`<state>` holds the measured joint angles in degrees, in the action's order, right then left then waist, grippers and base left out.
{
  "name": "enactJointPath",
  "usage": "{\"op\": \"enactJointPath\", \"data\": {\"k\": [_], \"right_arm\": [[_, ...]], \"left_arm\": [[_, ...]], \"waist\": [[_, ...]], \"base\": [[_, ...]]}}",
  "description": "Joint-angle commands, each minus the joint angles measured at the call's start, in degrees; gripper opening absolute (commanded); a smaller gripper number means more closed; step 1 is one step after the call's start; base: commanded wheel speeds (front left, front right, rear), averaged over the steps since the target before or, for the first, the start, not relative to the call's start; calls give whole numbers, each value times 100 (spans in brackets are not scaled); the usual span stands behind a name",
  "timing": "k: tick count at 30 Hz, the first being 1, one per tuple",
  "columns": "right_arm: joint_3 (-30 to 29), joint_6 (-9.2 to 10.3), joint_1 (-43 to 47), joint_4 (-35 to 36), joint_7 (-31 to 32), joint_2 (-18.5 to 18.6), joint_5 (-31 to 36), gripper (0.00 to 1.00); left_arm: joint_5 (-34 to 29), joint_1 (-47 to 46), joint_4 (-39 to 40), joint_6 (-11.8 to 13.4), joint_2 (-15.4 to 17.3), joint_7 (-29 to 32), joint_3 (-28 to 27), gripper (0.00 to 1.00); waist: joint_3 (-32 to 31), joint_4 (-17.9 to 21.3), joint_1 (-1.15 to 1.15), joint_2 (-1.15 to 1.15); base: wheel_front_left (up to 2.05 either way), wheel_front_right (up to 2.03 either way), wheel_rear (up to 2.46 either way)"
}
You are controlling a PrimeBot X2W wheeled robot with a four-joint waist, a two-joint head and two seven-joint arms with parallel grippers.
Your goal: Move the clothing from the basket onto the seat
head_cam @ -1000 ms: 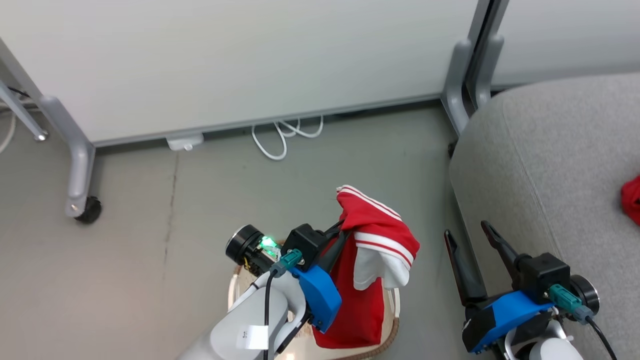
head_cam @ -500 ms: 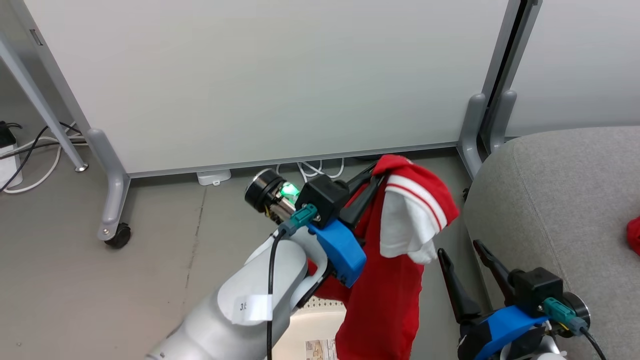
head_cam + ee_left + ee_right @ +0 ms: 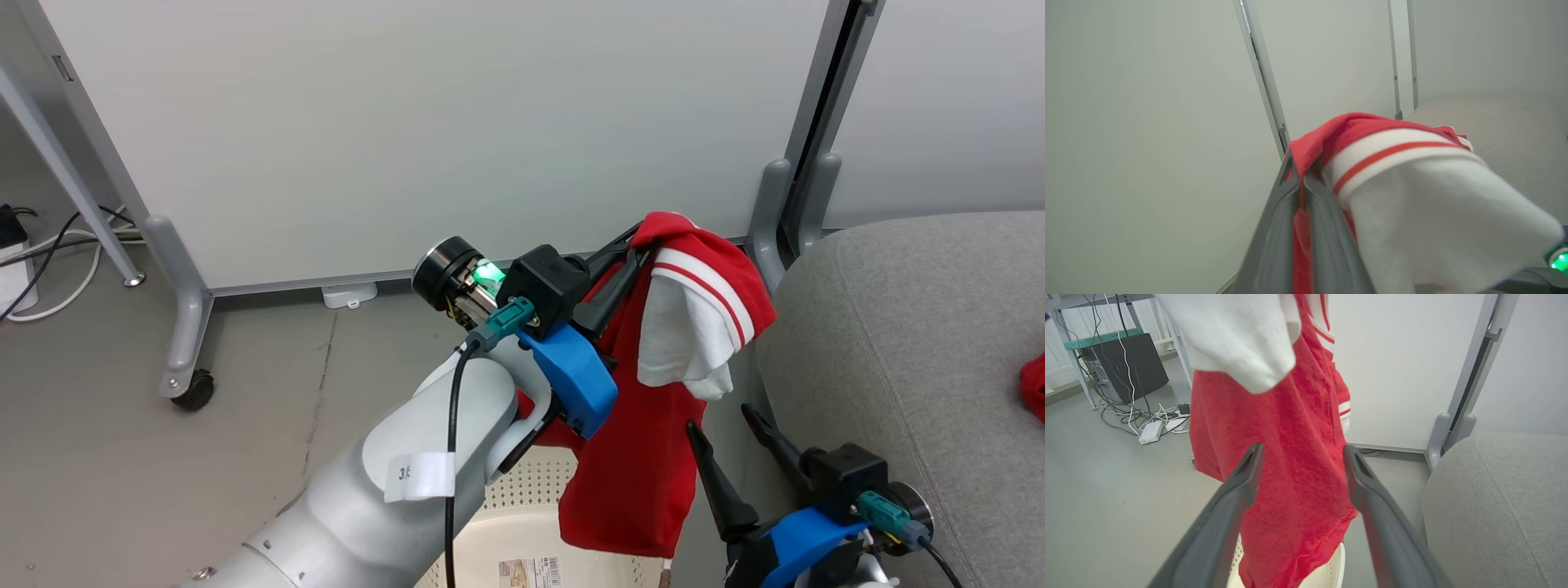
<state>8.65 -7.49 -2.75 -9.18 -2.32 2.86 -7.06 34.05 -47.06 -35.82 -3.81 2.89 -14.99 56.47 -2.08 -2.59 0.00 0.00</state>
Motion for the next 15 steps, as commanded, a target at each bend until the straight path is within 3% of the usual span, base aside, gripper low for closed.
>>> {"op": "enactJointPath", "data": {"k": [1, 15], "right_arm": [[56, -1, -32, -23, 8, 5, -37, 100], [831, -1, -563, -347, -49, 6, -384, 100]], "left_arm": [[72, -45, -14, 27, 1, -29, 48, 0], [238, -97, -40, 58, 0, -29, 268, 0]], "waist": [[17, 3, 0, 0], [81, -40, 0, 0]], "base": [[0, 0, 0], [0, 0, 0]]}}
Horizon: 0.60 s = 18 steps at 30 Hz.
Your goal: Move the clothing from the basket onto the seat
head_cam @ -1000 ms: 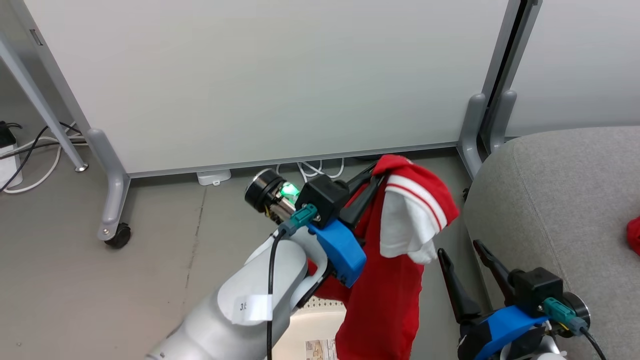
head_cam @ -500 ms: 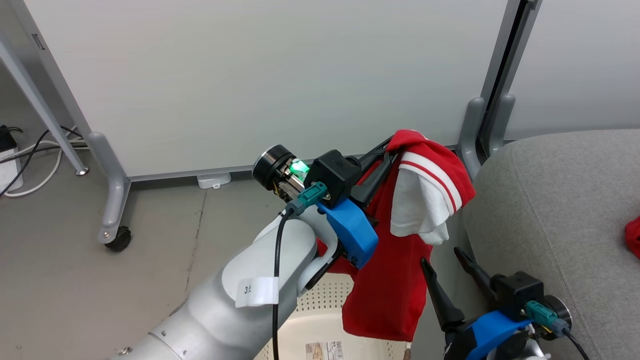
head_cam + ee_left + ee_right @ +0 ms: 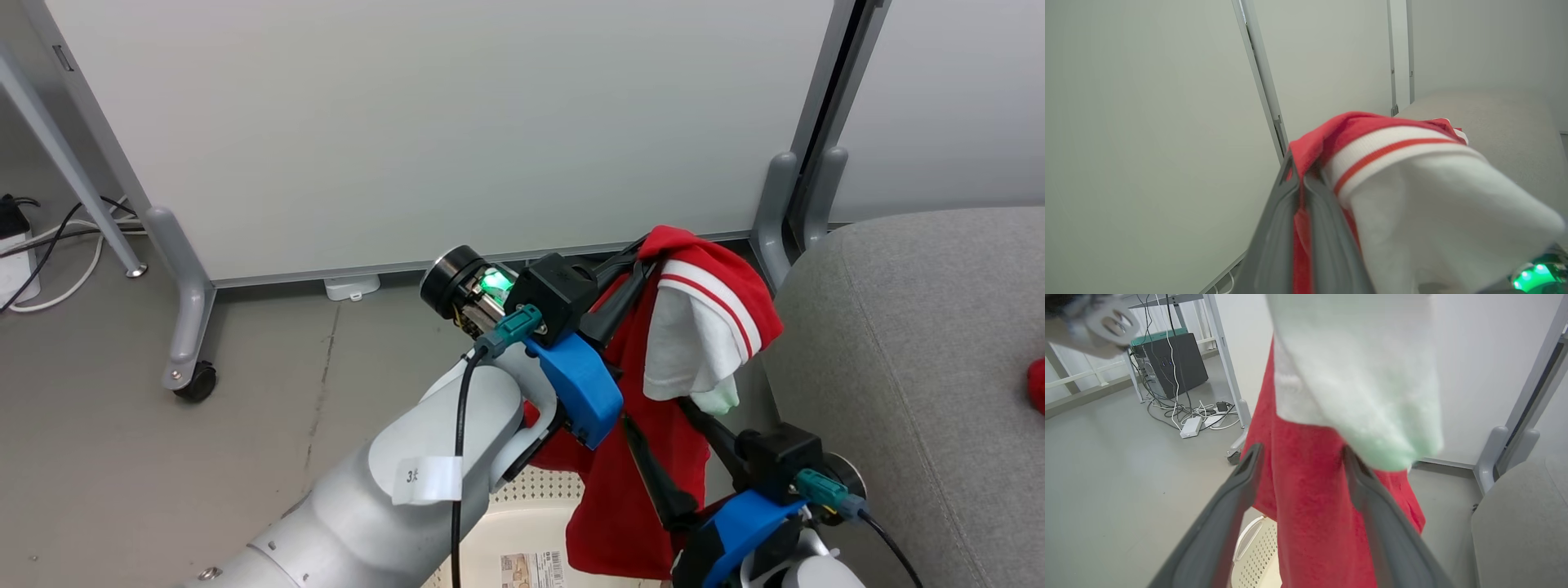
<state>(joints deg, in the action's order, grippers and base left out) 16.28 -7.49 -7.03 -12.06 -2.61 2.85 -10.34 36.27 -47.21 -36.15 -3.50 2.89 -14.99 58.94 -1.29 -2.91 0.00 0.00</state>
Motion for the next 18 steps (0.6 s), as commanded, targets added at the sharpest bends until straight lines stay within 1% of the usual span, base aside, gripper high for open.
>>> {"op": "enactJointPath", "data": {"k": [1, 6, 12, 16, 18], "right_arm": [[68, -1, -135, -59, -20, 7, -55, 100], [204, -1, -533, -399, -110, 8, 6, 100], [95, -1, -967, -922, -200, 7, 203, 100], [119, -1, -1190, -1312, -220, 7, 209, 100], [210, -1, -1310, -1502, -233, 5, 111, 100]], "left_arm": [[16, -82, -7, 28, 0, -29, 20, 0], [70, -107, -8, 38, -1, -29, 86, 0], [150, -135, 17, 41, -1, -29, 184, 0], [206, -147, 22, 47, -1, -29, 244, 0], [228, -163, 32, 42, -1, -29, 273, 0]], "waist": [[2, -8, 0, 0], [8, -44, 0, 0], [2, -82, 0, 0], [-6, -101, 0, 0], [-10, -109, 0, 0]], "base": [[0, 0, 0], [0, 0, 0], [0, 0, 0], [0, 0, 0], [0, 0, 0]]}}
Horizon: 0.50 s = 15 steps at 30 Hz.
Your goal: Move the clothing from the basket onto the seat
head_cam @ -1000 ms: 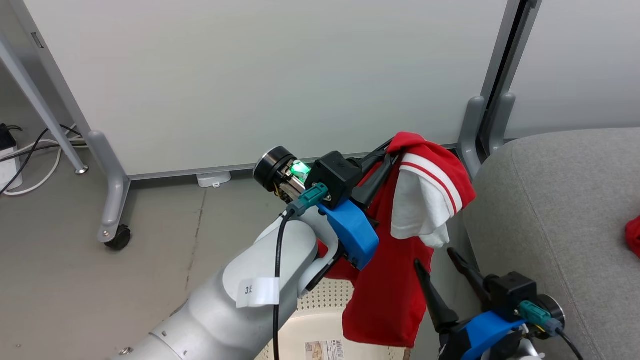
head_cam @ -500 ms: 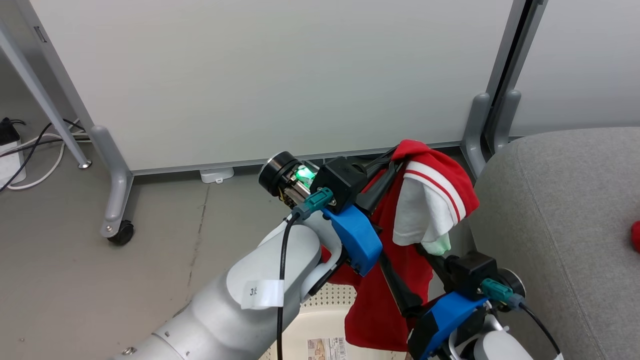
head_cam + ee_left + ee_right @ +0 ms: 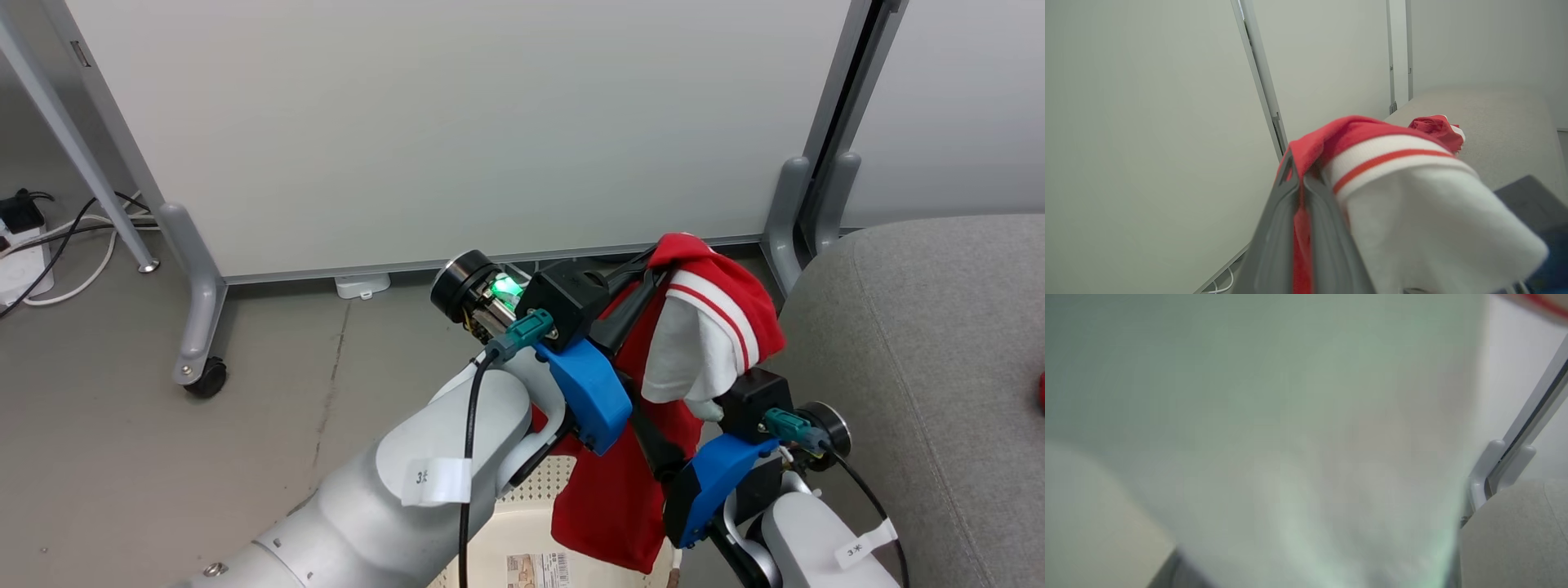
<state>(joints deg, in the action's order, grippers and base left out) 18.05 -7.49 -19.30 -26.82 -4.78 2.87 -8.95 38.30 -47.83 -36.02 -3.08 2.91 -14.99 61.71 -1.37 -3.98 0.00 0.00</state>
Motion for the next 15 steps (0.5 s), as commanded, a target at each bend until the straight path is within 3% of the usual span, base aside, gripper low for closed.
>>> {"op": "enactJointPath", "data": {"k": [1, 9, 10, 11, 12, 15], "right_arm": [[83, -1, -146, -121, -33, 3, -76, 100], [462, -1, -514, -875, -157, 4, -414, 100], [512, -1, -551, -964, -175, 4, -471, 88], [550, -1, -593, -1046, -200, 4, -523, 25], [589, -1, -637, -1111, -226, 4, -570, 0], [709, -1, -709, -1275, -325, 4, -686, 0]], "left_arm": [[45, -101, 27, 1, -3, -29, 13, 0], [155, -126, 69, 33, -2, -29, 131, 0], [173, -128, 74, 37, -2, -29, 143, 0], [193, -129, 79, 39, -2, -29, 157, 0], [203, -131, 81, 40, -2, -29, 170, 0], [234, -131, 77, 49, -2, -29, 201, 0]], "waist": [[-4, -5, 0, 0], [-30, 2, 0, 0], [-33, 3, 0, 0], [-38, 2, 0, 0], [-43, -1, 0, 0], [-58, -7, 0, 0]], "base": [[0, 0, 0], [0, 0, 0], [0, 0, 0], [0, 0, 0], [0, 0, 0], [0, 0, 0]]}}
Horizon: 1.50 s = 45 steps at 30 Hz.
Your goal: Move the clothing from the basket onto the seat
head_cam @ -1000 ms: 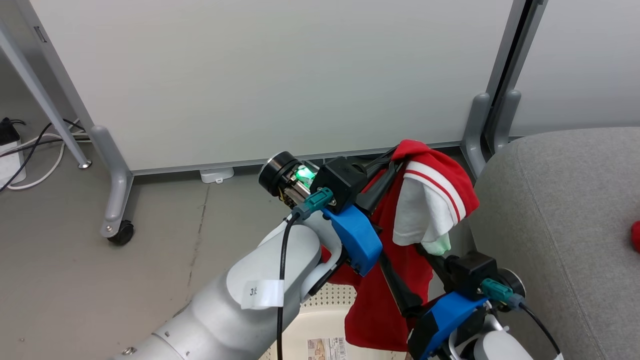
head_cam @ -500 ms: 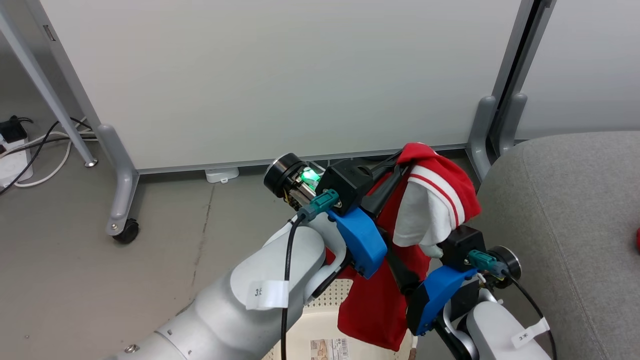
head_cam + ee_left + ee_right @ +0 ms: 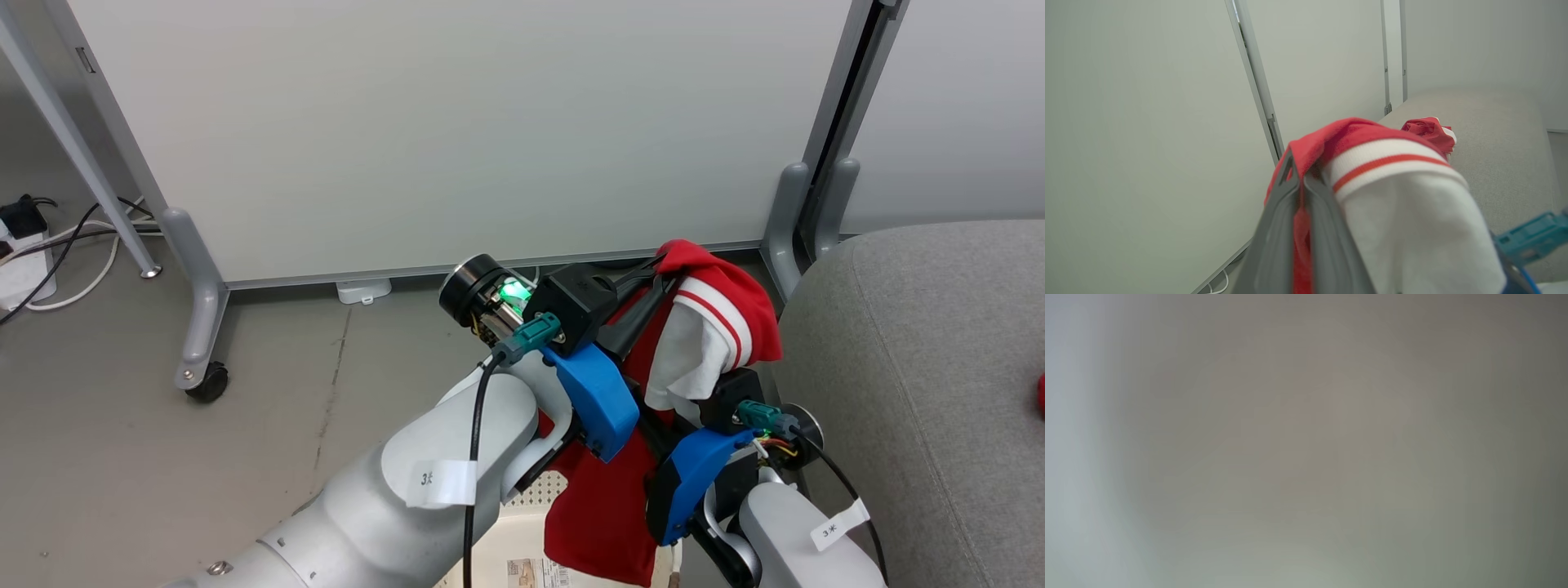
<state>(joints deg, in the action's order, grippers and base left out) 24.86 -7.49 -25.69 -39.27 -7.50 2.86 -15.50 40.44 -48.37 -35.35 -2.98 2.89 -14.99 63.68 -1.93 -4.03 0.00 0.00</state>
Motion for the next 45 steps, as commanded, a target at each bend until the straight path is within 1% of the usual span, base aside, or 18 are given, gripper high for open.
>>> {"op": "enactJointPath", "data": {"k": [1, 8, 18, 19, 20, 21, 22, 24, 25, 35, 41, 45], "right_arm": [[60, -1, -100, -72, -77, 5, -63, 0], [148, -1, -260, -310, -274, 5, -185, 0], [275, -1, -357, -457, -409, 5, -295, 0], [285, -1, -365, -465, -420, 5, -300, 0], [291, -1, -372, -473, -432, 5, -298, 0], [298, -1, -375, -480, -431, 5, -297, 0], [303, -1, -381, -490, -436, 5, -302, 0], [304, -1, -398, -502, -444, 5, -297, 0], [304, -1, -401, -508, -452, 5, -294, 0], [283, -1, -422, -563, -490, 5, -287, 0], [255, -1, -433, -586, -510, 5, -279, 0], [228, -1, -434, -592, -520, 5, -259, 0]], "left_arm": [[32, -77, -2, 41, -1, -29, 10, 0], [42, -73, -71, 51, -1, -29, 1, 0], [37, -53, -127, 49, -1, -29, -8, 0], [27, -51, -140, 51, 0, -29, -12, 6], [14, -48, -155, 55, 0, -29, -17, 25], [-1, -41, -171, 61, 0, -29, -22, 38], [-8, -34, -185, 61, -1, -29, -25, 49], [-18, -15, -218, 61, 0, -29, -32, 95], [-31, -5, -231, 64, -1, -29, -40, 100], [-180, 228, -340, 91, 0, -28, -285, 100], [-388, 503, -297, 54, 59, -28, -620, 100], [-596, 816, -87, 107, 191, -28, -951, 100]], "waist": [[-7, -1, 0, 0], [-27, 33, 0, 0], [-31, 86, 0, 0], [-27, 89, 0, 0], [-25, 92, 0, 0], [-23, 94, 0, 0], [-20, 95, 0, 0], [-15, 96, 0, 0], [-12, 96, 0, 0], [-14, 72, 0, 0], [-10, 47, 0, 0], [8, 35, 0, 0]], "base": [[0, 0, 0], [0, 0, 0], [0, 0, 0], [0, 0, 0], [0, 0, 0], [0, 0, 0], [0, 0, 0], [0, 0, 0], [0, 0, 0], [0, 0, 0], [0, 0, 0], [0, 0, 0]]}}
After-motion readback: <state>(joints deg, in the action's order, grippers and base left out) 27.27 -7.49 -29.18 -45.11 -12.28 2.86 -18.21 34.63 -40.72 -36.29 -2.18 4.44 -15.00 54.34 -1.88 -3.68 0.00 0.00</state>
